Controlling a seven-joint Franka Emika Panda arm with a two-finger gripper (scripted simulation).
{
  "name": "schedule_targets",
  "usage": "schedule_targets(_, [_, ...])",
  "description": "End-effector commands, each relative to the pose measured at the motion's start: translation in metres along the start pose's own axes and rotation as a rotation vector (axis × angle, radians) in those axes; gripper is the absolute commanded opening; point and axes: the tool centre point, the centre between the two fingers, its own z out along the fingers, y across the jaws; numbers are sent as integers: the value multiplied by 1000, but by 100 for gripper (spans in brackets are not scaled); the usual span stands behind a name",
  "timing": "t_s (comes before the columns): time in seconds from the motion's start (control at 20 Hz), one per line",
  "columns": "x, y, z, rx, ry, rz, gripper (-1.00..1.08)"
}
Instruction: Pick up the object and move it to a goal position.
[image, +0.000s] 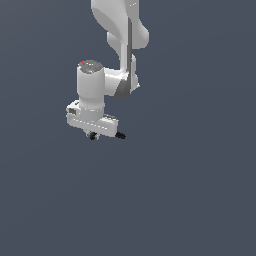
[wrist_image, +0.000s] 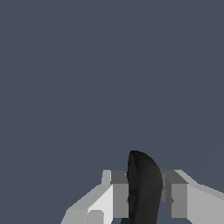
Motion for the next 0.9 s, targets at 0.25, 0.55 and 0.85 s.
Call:
schedule_targets(0.25, [0, 0, -2, 0, 0, 0, -100])
schedule_targets(0.55, [-1, -2, -19, 0, 0, 0, -100])
schedule_targets(0.85, [-1, -5, -49, 0, 0, 0, -100])
